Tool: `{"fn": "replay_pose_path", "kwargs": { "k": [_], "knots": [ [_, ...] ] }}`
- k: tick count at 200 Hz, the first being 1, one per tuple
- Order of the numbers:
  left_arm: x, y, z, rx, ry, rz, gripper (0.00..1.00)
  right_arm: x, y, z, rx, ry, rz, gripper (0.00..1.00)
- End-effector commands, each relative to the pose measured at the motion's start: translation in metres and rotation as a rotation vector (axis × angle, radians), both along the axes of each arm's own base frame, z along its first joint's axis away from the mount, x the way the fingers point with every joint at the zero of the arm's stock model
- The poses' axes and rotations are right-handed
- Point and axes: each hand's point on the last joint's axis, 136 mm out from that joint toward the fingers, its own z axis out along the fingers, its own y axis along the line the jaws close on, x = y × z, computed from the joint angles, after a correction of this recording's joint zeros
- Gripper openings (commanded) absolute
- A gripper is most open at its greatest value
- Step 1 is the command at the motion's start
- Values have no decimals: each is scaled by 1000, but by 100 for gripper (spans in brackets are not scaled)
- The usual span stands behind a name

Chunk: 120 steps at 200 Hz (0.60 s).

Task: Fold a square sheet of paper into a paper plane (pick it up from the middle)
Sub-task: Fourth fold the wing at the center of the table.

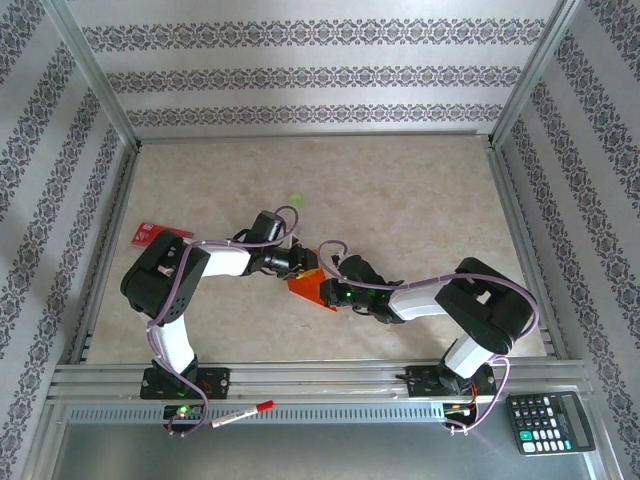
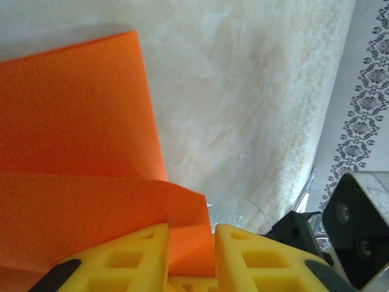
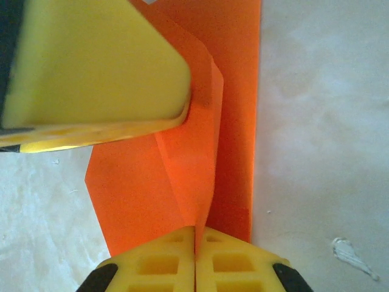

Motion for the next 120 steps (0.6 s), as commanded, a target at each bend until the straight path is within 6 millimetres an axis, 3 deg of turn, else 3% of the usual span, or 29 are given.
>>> {"fn": "replay_pose_path", "kwargs": {
  "k": [1,51,120],
  "knots": [
    [2,3,-6,22,-1,-17,26,-21,-12,-29,-92,84,29,7],
    [-1,1,4,2,-19,-29,26,-20,-12,-31,-94,88,27,7],
    [-2,5,-20,45,20,-22,26,-21,-12,-31,-96,90,30,7]
  ]
}}
